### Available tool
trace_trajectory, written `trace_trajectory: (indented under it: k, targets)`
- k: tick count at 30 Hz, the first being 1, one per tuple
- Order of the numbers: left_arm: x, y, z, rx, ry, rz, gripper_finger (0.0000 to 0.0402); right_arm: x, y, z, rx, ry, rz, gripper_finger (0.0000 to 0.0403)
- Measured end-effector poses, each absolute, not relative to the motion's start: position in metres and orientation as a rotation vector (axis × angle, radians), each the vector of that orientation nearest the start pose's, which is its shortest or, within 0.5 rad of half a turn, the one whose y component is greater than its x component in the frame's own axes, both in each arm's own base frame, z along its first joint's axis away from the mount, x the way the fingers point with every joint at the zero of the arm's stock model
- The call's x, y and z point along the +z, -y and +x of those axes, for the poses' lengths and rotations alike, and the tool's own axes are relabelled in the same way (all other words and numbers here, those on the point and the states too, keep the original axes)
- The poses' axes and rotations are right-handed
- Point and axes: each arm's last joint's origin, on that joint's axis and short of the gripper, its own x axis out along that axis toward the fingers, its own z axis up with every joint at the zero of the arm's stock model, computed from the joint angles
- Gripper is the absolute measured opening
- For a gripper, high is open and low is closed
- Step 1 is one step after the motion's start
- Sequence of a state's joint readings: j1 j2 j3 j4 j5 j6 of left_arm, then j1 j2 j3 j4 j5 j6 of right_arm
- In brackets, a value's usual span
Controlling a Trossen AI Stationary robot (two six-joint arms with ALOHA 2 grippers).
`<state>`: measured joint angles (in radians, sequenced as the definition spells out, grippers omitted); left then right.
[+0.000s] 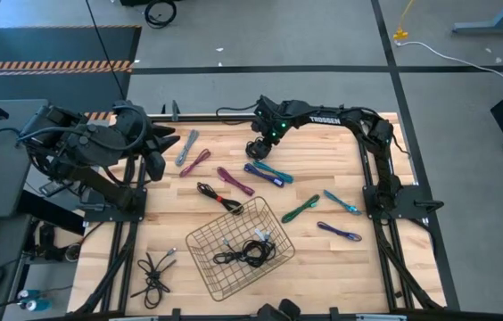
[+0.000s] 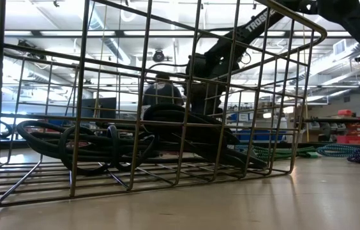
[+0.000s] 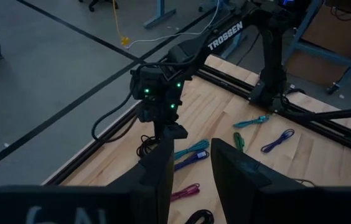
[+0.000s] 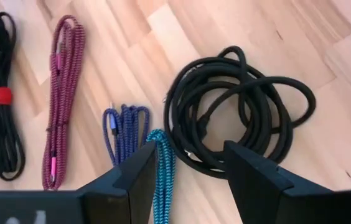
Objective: Pick and place USB-C Cables
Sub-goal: Put the black charger cable into the wire basket
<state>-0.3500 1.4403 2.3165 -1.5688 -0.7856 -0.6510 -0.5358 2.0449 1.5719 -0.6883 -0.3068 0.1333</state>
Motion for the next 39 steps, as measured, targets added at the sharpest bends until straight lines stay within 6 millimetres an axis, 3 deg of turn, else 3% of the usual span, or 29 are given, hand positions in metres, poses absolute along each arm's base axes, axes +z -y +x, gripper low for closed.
trace_trajectory:
  k: [15, 29, 39]
  targets:
    - [0.536, 0.037, 0.161, 0.585, -0.418, -0.261, 0.0112, 0.189, 0.197, 0.372, -0.373, -1.098, 0.58, 0.019]
    - [0.536, 0.037, 0.161, 0.586, -0.417, -0.264, 0.0112, 0.16, 0.201, 0.35, -0.414, -1.189, 0.65, 0.019]
    - [0.536, 0.037, 0.161, 0.586, -0.417, -0.264, 0.0112, 0.163, 0.209, 0.356, -0.35, -1.056, 0.748, 0.019]
